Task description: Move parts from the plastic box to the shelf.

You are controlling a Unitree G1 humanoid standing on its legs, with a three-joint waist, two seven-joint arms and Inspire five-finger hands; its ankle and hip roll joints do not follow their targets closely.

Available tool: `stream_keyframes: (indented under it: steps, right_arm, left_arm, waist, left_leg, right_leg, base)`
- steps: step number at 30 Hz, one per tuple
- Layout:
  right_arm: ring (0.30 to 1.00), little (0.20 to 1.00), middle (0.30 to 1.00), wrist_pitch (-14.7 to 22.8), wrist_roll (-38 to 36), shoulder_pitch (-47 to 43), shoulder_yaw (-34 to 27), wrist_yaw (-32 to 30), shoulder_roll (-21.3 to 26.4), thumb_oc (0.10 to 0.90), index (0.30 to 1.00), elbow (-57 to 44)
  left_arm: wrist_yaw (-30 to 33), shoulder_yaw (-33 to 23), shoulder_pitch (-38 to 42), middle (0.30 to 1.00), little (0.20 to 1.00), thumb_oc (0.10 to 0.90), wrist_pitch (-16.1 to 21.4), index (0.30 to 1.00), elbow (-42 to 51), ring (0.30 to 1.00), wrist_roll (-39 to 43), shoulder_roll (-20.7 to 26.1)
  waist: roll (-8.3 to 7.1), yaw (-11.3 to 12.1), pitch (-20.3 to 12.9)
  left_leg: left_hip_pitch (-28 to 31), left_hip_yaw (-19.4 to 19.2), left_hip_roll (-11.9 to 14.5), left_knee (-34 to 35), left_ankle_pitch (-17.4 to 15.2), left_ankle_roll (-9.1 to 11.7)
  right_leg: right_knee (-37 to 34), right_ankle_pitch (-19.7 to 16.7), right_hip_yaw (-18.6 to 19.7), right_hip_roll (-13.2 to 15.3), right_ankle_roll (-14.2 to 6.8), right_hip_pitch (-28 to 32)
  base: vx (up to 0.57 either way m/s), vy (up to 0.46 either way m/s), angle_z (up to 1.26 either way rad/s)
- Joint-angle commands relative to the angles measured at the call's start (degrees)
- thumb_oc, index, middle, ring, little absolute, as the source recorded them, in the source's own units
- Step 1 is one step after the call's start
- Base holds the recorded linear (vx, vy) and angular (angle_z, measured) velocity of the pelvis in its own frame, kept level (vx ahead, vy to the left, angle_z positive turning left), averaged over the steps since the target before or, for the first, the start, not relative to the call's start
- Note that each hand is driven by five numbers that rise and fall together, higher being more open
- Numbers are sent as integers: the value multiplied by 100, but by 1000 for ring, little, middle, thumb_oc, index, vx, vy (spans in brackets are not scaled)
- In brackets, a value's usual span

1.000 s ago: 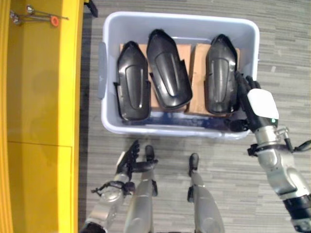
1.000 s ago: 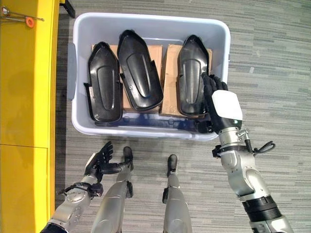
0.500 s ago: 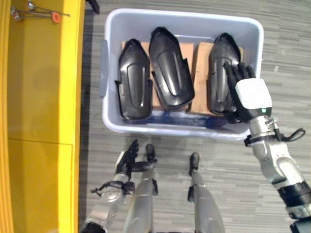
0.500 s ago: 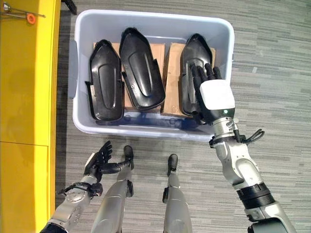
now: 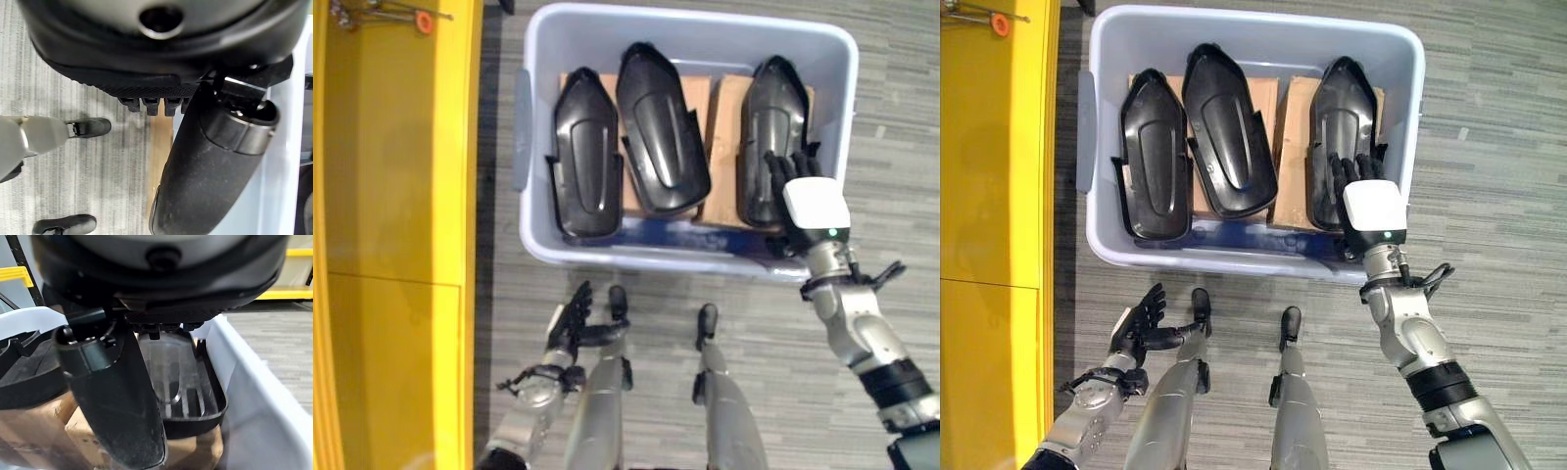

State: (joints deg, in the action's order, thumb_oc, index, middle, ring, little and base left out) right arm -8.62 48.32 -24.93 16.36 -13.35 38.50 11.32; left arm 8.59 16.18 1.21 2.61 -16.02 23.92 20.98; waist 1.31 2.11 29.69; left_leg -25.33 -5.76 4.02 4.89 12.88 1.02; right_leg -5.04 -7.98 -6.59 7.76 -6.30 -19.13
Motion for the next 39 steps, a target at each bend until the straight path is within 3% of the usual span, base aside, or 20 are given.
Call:
stream_keyframes:
  steps: [1,11,21,22,23,24,29,39]
  right_arm:
    - [1000,1000,1000,-25,63,-451,-86,-476,269,900,1000,-73]
    - [1000,1000,1000,-165,-295,-857,238,-632,-188,900,1000,750]
    - [1000,1000,1000,-242,-1035,-1756,857,-713,-782,900,1000,3047]
    - [489,489,489,-226,-1147,-1848,912,-706,-834,535,489,3314]
    - [344,344,344,-197,-1225,-1902,1007,-660,-896,431,344,3601]
    - [300,300,300,-184,-1244,-1961,1078,-623,-920,400,300,3791]
    - [300,300,300,-68,-1203,-2010,1460,-407,-1057,400,300,4280]
    - [300,300,300,-112,-1053,-1709,1521,-344,-1042,400,300,4245]
  left_arm:
    - [101,78,6,1000,1000,900,336,1000,71,1000,-157,-92]
    - [166,145,65,1000,1000,900,386,1000,78,1000,-44,-74]
    - [180,368,200,1000,1000,900,448,1000,35,1000,108,-104]
    - [188,383,214,1000,1000,900,464,1000,28,1000,128,-103]
    - [172,403,222,1000,1000,900,458,1000,18,1000,144,-113]
    - [167,426,215,1000,1000,900,465,1000,19,1000,148,-116]
    - [168,466,276,1000,1000,900,459,1000,-15,1000,104,-120]
    - [192,426,335,1000,1000,900,426,1000,-63,1000,59,-118]
  waist:
    - [47,77,-309]
    - [136,137,-202]
    - [245,254,-200]
    - [257,269,-195]
    - [270,285,-194]
    - [278,296,-198]
    - [278,300,-193]
    - [184,245,-266]
  left_leg:
    - [495,369,379,11,-423,445]
    - [412,354,349,11,-414,425]
    - [392,365,298,11,-437,381]
    - [397,361,294,11,-438,380]
    - [399,361,289,11,-441,378]
    - [404,358,285,11,-441,377]
    - [466,372,273,11,-451,377]
    - [634,352,299,11,-492,375]
  right_leg:
    - [444,120,21,169,-79,-26]
    - [478,98,42,181,-80,-147]
    - [476,93,67,203,-64,-185]
    - [476,91,74,207,-61,-181]
    - [470,92,75,211,-61,-168]
    - [464,93,77,213,-60,-158]
    - [448,72,63,226,-72,-107]
    - [426,76,106,212,-87,27]
  base:
    - [0,0,0]
    - [0,0,0]
    - [0,0,0]
    - [0,0,0]
    - [0,0,0]
    - [0,0,0]
    - [0,1,-1]
    - [2,0,-2]
